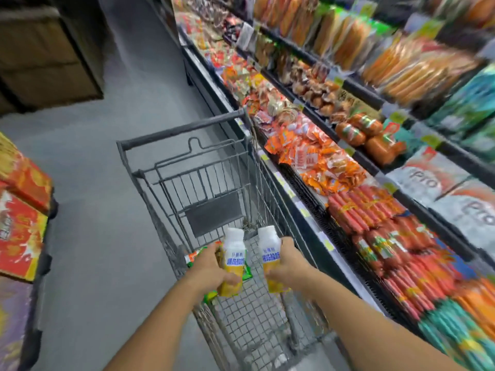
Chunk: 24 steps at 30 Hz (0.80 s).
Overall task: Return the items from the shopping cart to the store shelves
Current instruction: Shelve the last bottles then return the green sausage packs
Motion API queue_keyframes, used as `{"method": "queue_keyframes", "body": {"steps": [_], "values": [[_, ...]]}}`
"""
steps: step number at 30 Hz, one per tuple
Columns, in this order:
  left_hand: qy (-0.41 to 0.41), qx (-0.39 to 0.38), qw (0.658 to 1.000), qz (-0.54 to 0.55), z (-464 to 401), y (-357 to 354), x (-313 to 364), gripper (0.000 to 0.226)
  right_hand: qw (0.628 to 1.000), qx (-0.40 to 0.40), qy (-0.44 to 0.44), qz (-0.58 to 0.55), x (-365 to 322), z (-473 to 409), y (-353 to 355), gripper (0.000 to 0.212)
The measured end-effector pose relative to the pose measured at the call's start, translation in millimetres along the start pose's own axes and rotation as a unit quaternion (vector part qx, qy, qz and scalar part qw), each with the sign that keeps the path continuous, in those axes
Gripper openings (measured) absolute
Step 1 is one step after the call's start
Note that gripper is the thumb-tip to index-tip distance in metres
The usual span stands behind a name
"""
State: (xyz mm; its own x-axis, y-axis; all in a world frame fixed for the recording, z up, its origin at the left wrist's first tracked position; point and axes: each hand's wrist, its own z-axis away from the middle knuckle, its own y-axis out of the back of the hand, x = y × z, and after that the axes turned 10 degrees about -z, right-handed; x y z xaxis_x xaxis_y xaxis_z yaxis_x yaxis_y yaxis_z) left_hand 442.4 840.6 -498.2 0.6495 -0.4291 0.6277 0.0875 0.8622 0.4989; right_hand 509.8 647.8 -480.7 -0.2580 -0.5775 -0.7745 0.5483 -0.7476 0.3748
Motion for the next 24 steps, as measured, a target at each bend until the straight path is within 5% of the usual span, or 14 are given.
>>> {"method": "queue_keyframes", "body": {"steps": [12, 24], "values": [[-0.245, -0.11, 0.958, -0.103, 104.6, -37.4, 186.5, 0.057, 0.977, 0.203, 0.015, -0.059, -12.9, 176.9, 158.2, 0.051], [-0.414, -0.269, 0.842, -0.22, 248.0, -278.5, 337.0, 0.052, 0.902, 0.408, -0.021, -0.137, 130.5, 402.6, 298.8, 0.046]]}}
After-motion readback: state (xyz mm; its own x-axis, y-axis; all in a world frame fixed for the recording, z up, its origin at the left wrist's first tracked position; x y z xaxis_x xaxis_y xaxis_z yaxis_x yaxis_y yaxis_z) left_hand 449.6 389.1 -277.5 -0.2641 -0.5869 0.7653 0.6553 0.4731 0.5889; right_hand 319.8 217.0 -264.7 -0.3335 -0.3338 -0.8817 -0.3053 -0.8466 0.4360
